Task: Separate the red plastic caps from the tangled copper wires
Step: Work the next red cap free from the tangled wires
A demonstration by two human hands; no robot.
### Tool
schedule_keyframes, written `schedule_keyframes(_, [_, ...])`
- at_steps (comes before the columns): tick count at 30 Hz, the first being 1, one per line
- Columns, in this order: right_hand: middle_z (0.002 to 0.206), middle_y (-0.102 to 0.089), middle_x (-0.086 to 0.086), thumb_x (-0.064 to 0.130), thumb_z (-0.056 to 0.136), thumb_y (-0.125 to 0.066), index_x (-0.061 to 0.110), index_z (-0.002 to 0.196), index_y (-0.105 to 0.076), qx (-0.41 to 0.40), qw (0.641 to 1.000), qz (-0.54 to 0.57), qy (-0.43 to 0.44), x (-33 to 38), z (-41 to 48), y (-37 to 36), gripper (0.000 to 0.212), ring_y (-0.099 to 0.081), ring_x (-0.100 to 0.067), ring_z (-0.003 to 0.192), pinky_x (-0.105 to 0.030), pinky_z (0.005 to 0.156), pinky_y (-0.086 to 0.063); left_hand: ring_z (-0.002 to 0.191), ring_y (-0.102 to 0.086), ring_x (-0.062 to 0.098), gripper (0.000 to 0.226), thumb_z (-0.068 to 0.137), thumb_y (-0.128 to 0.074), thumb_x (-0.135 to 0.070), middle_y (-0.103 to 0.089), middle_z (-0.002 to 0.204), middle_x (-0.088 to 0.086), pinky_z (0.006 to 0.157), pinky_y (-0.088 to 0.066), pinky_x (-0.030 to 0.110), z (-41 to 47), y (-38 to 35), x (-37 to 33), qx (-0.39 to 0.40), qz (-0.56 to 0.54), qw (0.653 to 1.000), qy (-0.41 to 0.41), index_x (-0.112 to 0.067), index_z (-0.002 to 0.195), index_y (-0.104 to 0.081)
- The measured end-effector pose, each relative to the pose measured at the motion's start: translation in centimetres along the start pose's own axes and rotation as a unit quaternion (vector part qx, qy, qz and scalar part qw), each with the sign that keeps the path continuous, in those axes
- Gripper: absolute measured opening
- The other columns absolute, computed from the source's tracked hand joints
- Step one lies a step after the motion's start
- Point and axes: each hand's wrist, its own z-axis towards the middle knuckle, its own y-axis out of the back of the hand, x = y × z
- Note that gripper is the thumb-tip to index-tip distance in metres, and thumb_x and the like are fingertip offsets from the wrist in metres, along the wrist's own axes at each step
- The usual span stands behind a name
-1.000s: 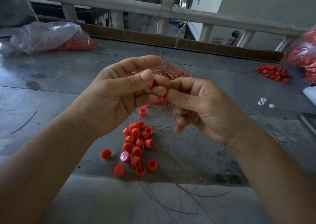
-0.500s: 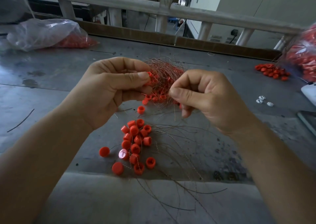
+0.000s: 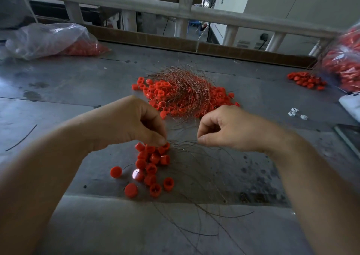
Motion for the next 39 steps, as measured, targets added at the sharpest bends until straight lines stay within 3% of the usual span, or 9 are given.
schedule_keyframes(5, [0.068, -0.058, 0.02, 0.026, 0.082, -0.066, 0.032, 0.067, -0.061, 0.009, 1.0, -0.027, -0.006, 0.1, 0.1, -0.3, 0.017, -0.054, 0.012, 0.066, -0.006, 0.055, -0.038, 0.046, -0.053, -0.006, 0.02, 0.048, -0.068, -0.041, -0.065, 0.055, -0.01, 0.044, -0.038, 0.005, 0.4, -0.2, 0.4, -0.021, 0.002, 1.0, 0.011, -0.028, 0.062, -0.073])
schedule_keyframes(7, [0.068, -0.058, 0.021, 0.026, 0.082, -0.066, 0.031, 0.068, -0.063, 0.011, 0.999, -0.031, -0.007, 0.0, 0.2, -0.4, 0.016, -0.053, 0.015, 0.067, -0.004, 0.054, -0.038, 0.042, -0.047, -0.006, 0.02, 0.052, -0.068, -0.044, -0.062, 0.052, -0.01, 0.04, -0.035, 0.006, 0.7, 0.1, 0.7, -0.083, -0.002, 0.996, 0.015, -0.027, 0.062, -0.072])
schedule_keyframes(9, [0.069, -0.059, 0.021, 0.028, 0.082, -0.066, 0.03, 0.069, -0.065, 0.015, 0.999, -0.035, -0.009, -0.1, 0.2, -0.3, 0.013, -0.055, 0.011, 0.067, -0.006, 0.057, -0.038, 0.042, -0.049, -0.004, 0.01, 0.065, -0.073, -0.029, -0.064, 0.054, -0.01, 0.04, -0.037, 0.007, 1.1, 0.4, 1.2, -0.167, -0.018, 0.986, 0.016, -0.022, 0.058, -0.07])
schedule_keyframes(12, [0.074, -0.063, 0.018, 0.035, 0.081, -0.066, 0.029, 0.075, -0.067, 0.006, 1.0, -0.023, -0.01, -0.2, 0.0, 0.2, 0.009, -0.058, 0.005, 0.073, -0.011, 0.064, -0.041, 0.057, -0.059, -0.002, 0.019, 0.074, -0.073, -0.013, -0.065, 0.061, -0.01, 0.053, -0.043, 0.009, 2.1, 0.5, 2.3, -0.288, 0.071, 0.955, 0.005, -0.028, 0.066, -0.066])
schedule_keyframes(18, [0.05, -0.056, 0.018, 0.035, 0.083, -0.064, 0.024, 0.069, -0.065, -0.17, 0.985, 0.025, -0.02, -0.6, 0.3, 0.8, 0.017, -0.049, 0.014, 0.051, -0.002, 0.046, -0.034, 0.08, -0.054, 0.009, 0.02, 0.079, -0.07, -0.011, -0.062, 0.086, -0.003, 0.06, -0.03, 0.006, 3.4, 0.6, 3.6, -0.372, 0.167, 0.913, 0.015, -0.017, 0.098, -0.071])
schedule_keyframes(22, [0.056, -0.059, 0.011, 0.035, 0.083, -0.064, 0.019, 0.071, -0.066, -0.275, 0.961, 0.031, -0.028, -0.7, 0.4, 0.7, 0.02, -0.054, -0.002, 0.052, -0.012, 0.047, -0.039, 0.083, -0.053, 0.01, 0.024, 0.079, -0.07, -0.013, -0.06, 0.091, -0.002, 0.069, -0.034, 0.015, 4.1, 0.5, 4.2, -0.356, 0.183, 0.916, 0.01, -0.019, 0.102, -0.07])
schedule_keyframes(25, [0.059, -0.06, 0.009, 0.034, 0.084, -0.063, 0.019, 0.068, -0.064, -0.312, 0.949, 0.036, -0.022, -0.7, 0.4, 0.7, 0.022, -0.053, -0.002, 0.05, -0.008, 0.046, -0.038, 0.086, -0.049, 0.012, 0.026, 0.08, -0.07, -0.015, -0.051, 0.089, -0.006, 0.075, -0.033, 0.024, 4.7, 0.0, 4.3, -0.318, 0.216, 0.923, -0.005, -0.02, 0.105, -0.069])
schedule_keyframes(31, [0.055, -0.055, 0.014, 0.032, 0.084, -0.063, 0.018, 0.068, -0.065, -0.355, 0.933, 0.038, -0.045, -1.2, 0.8, 0.7, 0.021, -0.05, 0.004, 0.047, -0.002, 0.045, -0.034, 0.088, -0.045, 0.014, 0.022, 0.079, -0.07, -0.018, -0.048, 0.096, -0.003, 0.076, -0.034, 0.027, 5.2, -0.2, 4.3, -0.29, 0.248, 0.924, -0.002, -0.023, 0.1, -0.069])
schedule_keyframes(39, [0.06, -0.06, 0.009, 0.031, 0.085, -0.063, 0.015, 0.072, -0.067, -0.357, 0.931, 0.049, -0.055, -1.4, 1.0, 0.6, 0.02, -0.056, -0.003, 0.054, -0.016, 0.054, -0.043, 0.088, -0.048, 0.015, 0.013, 0.082, -0.066, -0.013, -0.053, 0.094, -0.002, 0.077, -0.037, 0.027, 5.0, -0.2, 3.9, -0.277, 0.256, 0.926, -0.005, -0.025, 0.083, -0.06])
